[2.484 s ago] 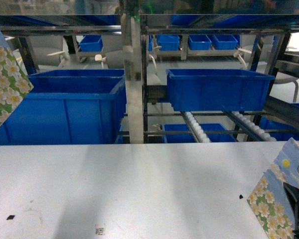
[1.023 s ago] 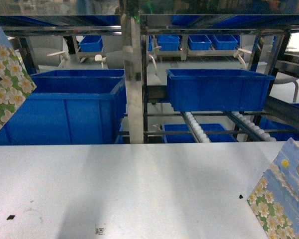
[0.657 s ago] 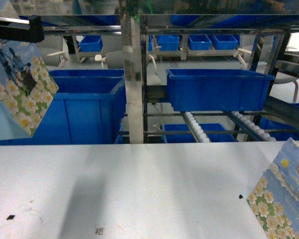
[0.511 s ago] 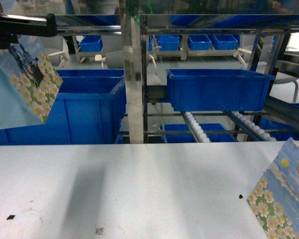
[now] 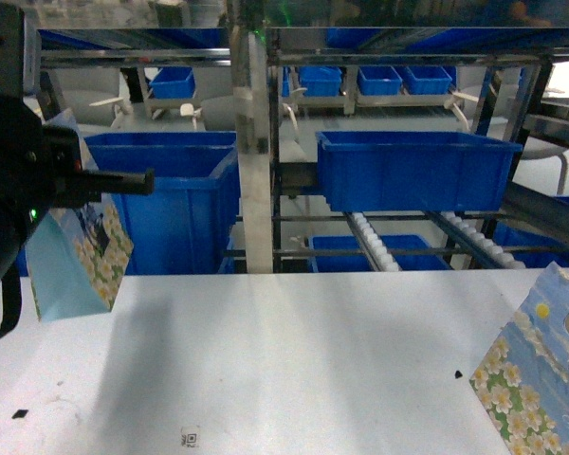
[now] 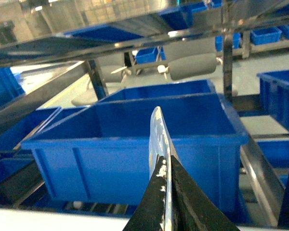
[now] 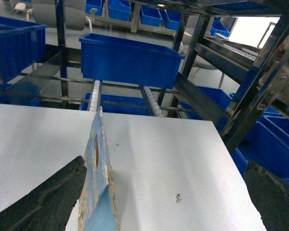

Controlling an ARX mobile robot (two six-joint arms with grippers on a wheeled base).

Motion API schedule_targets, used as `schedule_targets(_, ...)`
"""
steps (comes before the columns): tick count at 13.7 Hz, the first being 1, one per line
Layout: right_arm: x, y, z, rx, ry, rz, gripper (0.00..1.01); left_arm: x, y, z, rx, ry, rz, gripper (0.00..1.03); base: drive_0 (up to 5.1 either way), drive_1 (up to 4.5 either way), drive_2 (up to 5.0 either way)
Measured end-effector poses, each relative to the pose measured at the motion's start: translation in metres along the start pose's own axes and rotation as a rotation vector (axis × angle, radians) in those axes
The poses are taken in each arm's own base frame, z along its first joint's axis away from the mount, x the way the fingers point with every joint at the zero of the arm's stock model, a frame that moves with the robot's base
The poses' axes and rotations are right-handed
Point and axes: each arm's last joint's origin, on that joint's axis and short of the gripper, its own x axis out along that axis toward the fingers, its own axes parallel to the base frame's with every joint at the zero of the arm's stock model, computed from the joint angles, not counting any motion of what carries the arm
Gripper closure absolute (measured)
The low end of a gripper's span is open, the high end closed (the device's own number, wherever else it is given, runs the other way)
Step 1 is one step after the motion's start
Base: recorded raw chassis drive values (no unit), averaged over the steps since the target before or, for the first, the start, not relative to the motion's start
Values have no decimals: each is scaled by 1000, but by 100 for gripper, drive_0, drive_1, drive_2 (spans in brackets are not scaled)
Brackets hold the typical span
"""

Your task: Move flower gift bag to table near conveyor

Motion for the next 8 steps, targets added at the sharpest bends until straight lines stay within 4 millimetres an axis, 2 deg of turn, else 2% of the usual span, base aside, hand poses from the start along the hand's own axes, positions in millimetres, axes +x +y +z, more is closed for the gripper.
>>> schedule_targets(3, 0, 0, 0, 0, 0, 0, 3, 0, -1, -8, 11, 26, 2, 101, 0, 0, 0)
schedule_targets(4, 0, 0, 0, 0, 0, 0, 3, -7, 0, -15, 20, 52, 6, 101, 0, 0, 0)
schedule_targets(5, 0, 0, 0, 0, 0, 0, 3, -34, 1, -21, 44, 88, -25, 101, 0, 0, 0)
schedule_targets(6, 0, 0, 0, 0, 0, 0, 3, -84, 7, -37, 105, 163, -74, 101, 0, 0, 0)
schedule_targets(7, 0, 0, 0, 0, 0, 0, 3, -97, 3, -51, 144, 217, -97, 101, 0, 0, 0)
schedule_targets(8, 0, 0, 0, 0, 0, 0, 3, -97, 3, -50, 139, 212, -96, 101, 0, 0, 0)
